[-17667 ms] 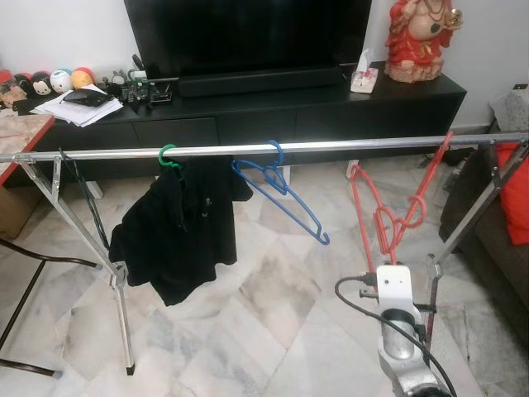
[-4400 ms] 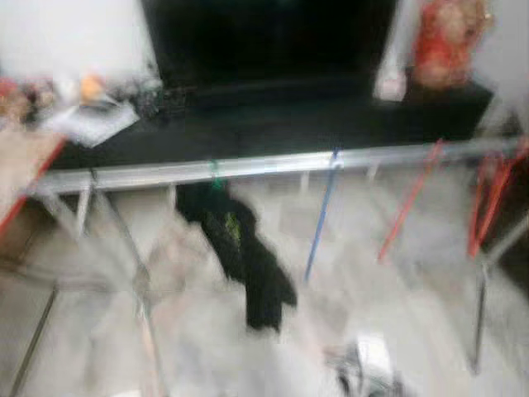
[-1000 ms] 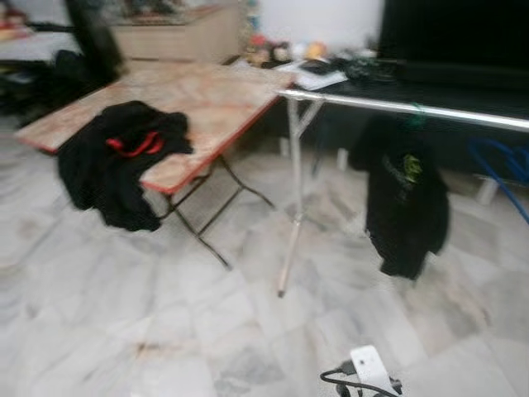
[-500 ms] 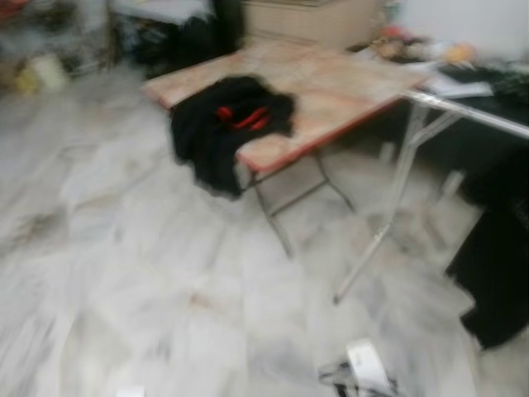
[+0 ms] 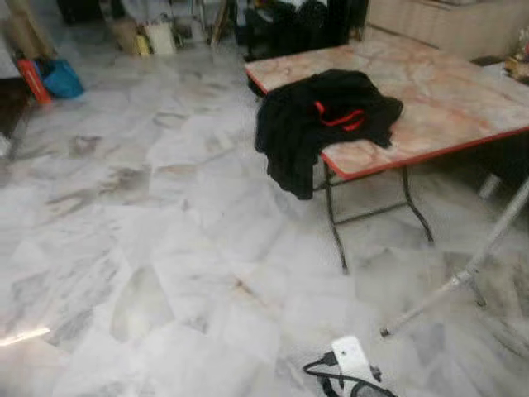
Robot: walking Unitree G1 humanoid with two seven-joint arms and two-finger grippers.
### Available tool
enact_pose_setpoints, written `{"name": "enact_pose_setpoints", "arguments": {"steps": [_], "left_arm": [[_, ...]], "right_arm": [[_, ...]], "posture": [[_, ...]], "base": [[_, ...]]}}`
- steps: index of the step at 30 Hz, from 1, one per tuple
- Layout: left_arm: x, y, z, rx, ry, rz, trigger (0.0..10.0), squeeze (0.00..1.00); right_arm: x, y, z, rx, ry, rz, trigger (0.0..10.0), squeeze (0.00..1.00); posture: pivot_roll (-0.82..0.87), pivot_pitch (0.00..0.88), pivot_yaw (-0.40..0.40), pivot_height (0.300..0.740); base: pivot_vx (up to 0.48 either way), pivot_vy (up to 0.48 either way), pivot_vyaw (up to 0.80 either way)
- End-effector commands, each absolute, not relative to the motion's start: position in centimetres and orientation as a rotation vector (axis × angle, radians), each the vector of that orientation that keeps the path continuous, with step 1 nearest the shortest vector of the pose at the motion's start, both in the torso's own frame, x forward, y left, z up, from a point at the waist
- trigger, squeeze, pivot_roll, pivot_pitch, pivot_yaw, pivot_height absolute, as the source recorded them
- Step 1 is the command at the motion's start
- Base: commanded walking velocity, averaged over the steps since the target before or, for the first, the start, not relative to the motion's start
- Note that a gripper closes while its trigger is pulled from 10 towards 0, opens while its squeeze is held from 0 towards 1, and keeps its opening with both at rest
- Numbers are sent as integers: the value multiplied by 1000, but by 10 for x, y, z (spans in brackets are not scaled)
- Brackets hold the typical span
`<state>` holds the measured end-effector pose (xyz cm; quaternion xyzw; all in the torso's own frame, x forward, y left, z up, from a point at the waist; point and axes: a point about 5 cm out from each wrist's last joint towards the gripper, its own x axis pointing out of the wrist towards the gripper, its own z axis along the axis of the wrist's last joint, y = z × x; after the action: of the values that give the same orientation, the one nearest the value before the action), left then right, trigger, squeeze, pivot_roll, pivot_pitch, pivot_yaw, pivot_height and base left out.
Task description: Hang hanger
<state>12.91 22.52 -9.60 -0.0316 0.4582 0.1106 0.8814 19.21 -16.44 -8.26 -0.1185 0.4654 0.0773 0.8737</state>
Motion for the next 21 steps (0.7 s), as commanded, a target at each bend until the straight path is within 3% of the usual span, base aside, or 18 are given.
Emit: {"name": "enact_pose_setpoints", "arguments": {"steps": [1, 11, 21], "left_arm": [[119, 225, -100, -61, 994, 238, 10000, 0], [126, 213, -100, -64, 986, 219, 10000, 0], [133, 205, -100, -82, 974, 218, 10000, 0]], "right_arm": [[189, -171, -84, -257, 987, 151, 10000, 0], [195, -185, -79, -290, 978, 132, 10000, 0], [205, -203, -72, -296, 963, 93, 10000, 0]], "posture": [[-70, 0, 55, 740], [-94, 0, 9, 740], [-101, 0, -23, 740]], "base": [[0, 0, 800], [0, 0, 791], [0, 0, 0]]}}
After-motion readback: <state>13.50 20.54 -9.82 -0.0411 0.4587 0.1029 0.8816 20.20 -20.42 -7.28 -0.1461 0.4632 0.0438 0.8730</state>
